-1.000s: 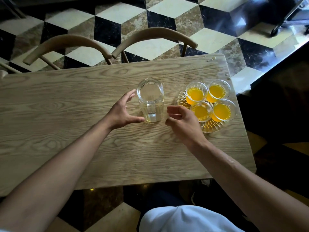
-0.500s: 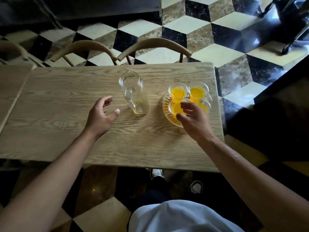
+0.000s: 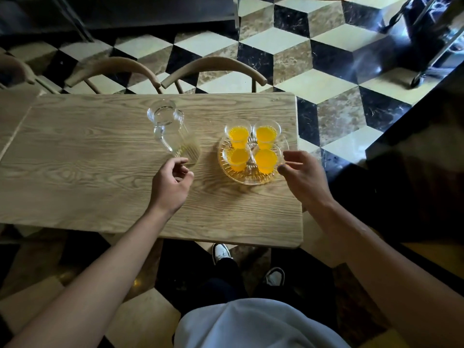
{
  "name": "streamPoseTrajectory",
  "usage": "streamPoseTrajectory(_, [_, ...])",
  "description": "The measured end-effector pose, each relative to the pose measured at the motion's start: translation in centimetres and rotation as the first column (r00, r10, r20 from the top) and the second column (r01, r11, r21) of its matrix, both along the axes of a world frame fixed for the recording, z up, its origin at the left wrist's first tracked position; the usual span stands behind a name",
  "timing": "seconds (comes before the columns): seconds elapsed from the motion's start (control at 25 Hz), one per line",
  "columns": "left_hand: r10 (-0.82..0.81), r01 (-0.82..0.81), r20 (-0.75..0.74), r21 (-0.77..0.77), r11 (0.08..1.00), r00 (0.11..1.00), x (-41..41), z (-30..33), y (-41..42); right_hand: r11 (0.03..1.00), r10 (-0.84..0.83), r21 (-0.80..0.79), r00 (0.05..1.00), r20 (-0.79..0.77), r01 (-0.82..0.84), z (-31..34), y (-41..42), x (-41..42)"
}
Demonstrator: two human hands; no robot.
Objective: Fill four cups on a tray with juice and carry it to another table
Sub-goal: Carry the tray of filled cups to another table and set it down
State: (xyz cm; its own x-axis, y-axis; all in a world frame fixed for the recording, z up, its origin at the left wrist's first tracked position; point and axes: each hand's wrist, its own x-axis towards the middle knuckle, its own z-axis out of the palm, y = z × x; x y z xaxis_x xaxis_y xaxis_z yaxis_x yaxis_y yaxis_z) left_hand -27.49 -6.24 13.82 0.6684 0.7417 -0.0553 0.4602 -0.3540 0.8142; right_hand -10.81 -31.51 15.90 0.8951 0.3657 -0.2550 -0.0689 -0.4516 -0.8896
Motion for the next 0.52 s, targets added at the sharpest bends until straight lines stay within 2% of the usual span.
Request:
streamPoseTrajectory(0.32, [-0.05, 0.047, -0.169, -0.021, 0.999, 0.984, 3.0, -3.4, 0.2, 0.986, -0.101, -0.134, 0.995, -0.003, 0.099, -2.9, -1.9, 3.8])
streamPoseTrajectory(0.52, [-0.127, 0.091, -0.239, -0.156, 0.984, 0.963, 5.7, -6.9, 2.4, 0.961, -0.199, -0.21, 0.978, -0.07, 0.181, -5.8, -0.8, 5.4])
